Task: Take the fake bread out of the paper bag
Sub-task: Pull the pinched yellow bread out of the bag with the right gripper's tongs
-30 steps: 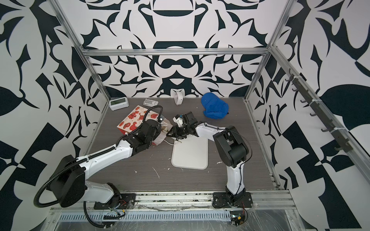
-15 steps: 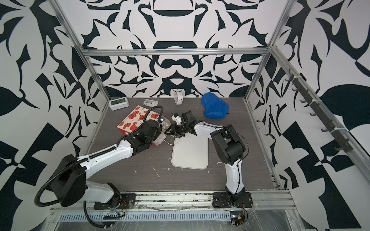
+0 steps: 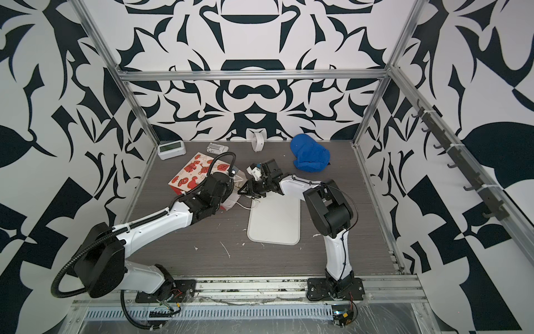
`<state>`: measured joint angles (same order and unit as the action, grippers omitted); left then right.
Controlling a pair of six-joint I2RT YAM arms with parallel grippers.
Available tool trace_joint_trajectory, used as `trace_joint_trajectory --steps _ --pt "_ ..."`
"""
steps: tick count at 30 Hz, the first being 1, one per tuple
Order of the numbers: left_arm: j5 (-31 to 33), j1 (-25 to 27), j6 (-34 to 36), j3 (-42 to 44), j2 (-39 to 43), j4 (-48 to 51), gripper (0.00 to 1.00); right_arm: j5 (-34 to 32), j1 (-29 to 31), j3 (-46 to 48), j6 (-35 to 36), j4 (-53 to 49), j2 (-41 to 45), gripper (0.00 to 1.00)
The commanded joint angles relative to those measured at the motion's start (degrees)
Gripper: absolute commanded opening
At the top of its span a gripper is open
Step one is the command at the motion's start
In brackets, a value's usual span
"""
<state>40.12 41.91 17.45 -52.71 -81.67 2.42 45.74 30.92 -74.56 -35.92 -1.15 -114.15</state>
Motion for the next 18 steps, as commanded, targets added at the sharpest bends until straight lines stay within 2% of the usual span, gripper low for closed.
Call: trace_joint_trajectory --steps 1,18 --pt "1.3 -0.1 -1.3 -0.5 -0.7 -0.9 0.13 -1.0 0.3 1.1 2.9 -0.6 6.3 0.19" --pt "3.3 -0.1 -2.2 -1.3 -1.7 -1.5 0.13 -8.0 -0.3 12.5 9.7 -9.7 22.2 0.09"
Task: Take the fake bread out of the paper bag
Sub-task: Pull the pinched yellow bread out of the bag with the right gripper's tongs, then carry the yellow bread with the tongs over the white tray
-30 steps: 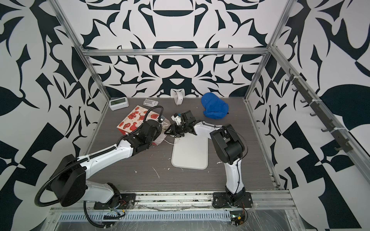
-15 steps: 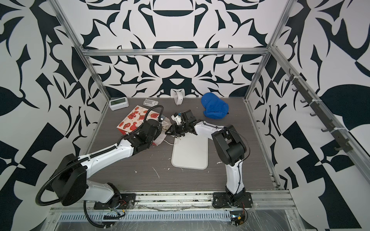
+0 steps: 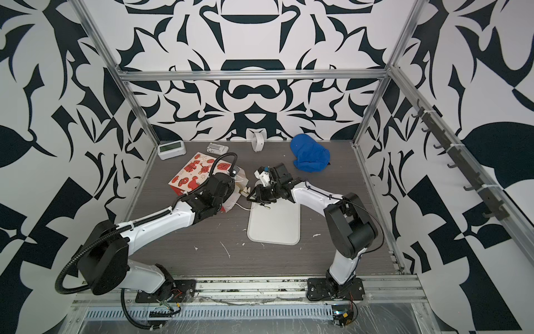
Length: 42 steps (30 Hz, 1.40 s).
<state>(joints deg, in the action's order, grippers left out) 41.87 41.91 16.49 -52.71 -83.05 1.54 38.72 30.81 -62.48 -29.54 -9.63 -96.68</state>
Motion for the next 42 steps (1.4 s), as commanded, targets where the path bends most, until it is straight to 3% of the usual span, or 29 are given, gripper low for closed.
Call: trace_joint_trajectory --steps 1,14,22,31,42 --pt "1.7 -0.1 -1.4 -1.3 -0.4 -0.7 0.13 -1.6 -0.4 1.0 3.9 -2.1 6.1 0.08" --pt "2.3 -0.2 -1.6 -2.2 -2.2 -1.3 0.13 -14.6 -1.0 6.4 11.1 -19.0 25.3 0.05" --pt "2.3 -0.2 -1.6 -2.0 -2.7 -2.2 0.13 -30.6 -1.3 4.8 14.1 -33.3 33.5 0.03" --pt "2.0 -0.6 -1.4 -1.2 -2.2 -2.9 0.13 -51.3 -0.9 -0.4 17.6 -46.1 33.2 0.02" --pt "1.4 -0.9 -1.0 -0.5 -1.5 -3.6 0.13 -63.3 3.3 -2.7 19.9 -46.0 25.1 0.02"
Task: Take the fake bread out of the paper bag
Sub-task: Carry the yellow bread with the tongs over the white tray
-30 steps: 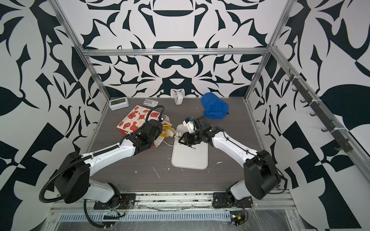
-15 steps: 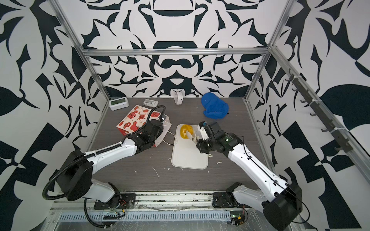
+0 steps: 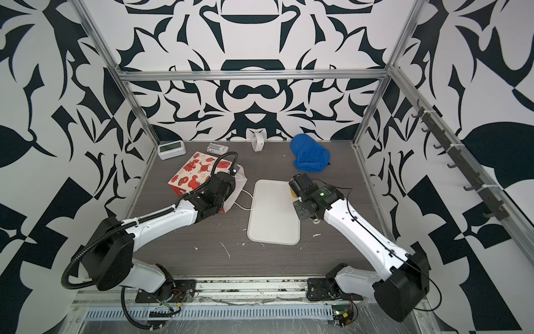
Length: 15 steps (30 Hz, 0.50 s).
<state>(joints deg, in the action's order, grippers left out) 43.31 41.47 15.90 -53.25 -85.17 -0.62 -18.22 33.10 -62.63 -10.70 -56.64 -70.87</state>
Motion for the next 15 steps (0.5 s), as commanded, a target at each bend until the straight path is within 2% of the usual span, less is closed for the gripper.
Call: trace_joint_trajectory --steps 1,11,15 --pt "-0.1 -0.6 -0.5 0.2 0.7 -1.4 0.13 -7.3 1.4 -2.5 1.2 1.5 -1.5 0.02" --pt "-0.7 -0.7 -0.8 1.1 1.0 -2.3 0.12 -17.1 7.1 -4.6 1.7 3.0 -9.0 0.01" --pt "-0.7 -0.8 -1.0 1.4 0.9 -2.6 0.13 -23.0 11.5 -5.5 1.2 1.4 -13.1 0.01"
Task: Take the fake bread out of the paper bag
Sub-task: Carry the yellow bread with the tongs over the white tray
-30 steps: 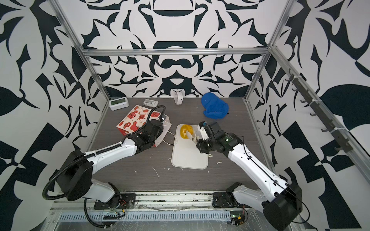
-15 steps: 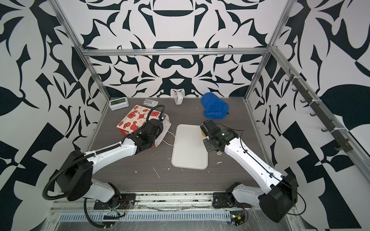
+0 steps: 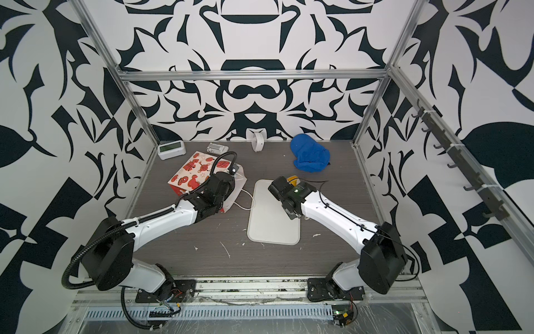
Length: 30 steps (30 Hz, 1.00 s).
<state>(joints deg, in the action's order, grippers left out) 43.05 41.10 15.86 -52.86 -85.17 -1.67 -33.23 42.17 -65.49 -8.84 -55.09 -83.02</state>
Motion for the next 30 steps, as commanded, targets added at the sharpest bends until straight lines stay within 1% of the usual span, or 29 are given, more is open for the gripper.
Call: trace_joint_trajectory --steps 1,3,6,14,17,23,27,30 --pt "-0.5 -0.5 -1.0 1.2 1.0 -1.6 0.13 -8.9 3.3 -2.9 -0.9 -0.7 -1.9 0.01" --pt "-0.4 -0.4 -1.1 1.4 1.1 -1.8 0.13 -8.8 5.2 -3.4 -1.8 -1.2 -3.6 0.01" --pt "-0.4 -0.5 -1.2 1.7 1.2 -1.8 0.13 -6.0 7.4 -3.9 -4.0 -1.4 -4.5 0.01" --pt "-0.6 -0.8 -1.4 2.4 1.6 -2.2 0.12 2.0 9.0 -2.5 -8.7 -1.1 -3.7 0.05" --pt "-0.7 -0.8 -1.7 2.5 1.5 -2.4 0.12 5.2 9.5 -1.6 -10.0 -0.8 -3.4 0.08" --pt "-0.9 -0.8 -1.9 2.7 1.4 -2.6 0.12 7.6 11.0 -0.1 -12.1 -0.7 -3.6 0.11" --pt "-1.0 -0.8 -2.0 2.8 1.2 -2.7 0.12 11.1 11.7 0.9 -12.5 1.2 -3.6 0.14" --pt "-0.9 -0.8 -2.0 2.8 1.1 -2.8 0.12 12.4 12.3 1.1 -13.0 1.7 -3.8 0.15"
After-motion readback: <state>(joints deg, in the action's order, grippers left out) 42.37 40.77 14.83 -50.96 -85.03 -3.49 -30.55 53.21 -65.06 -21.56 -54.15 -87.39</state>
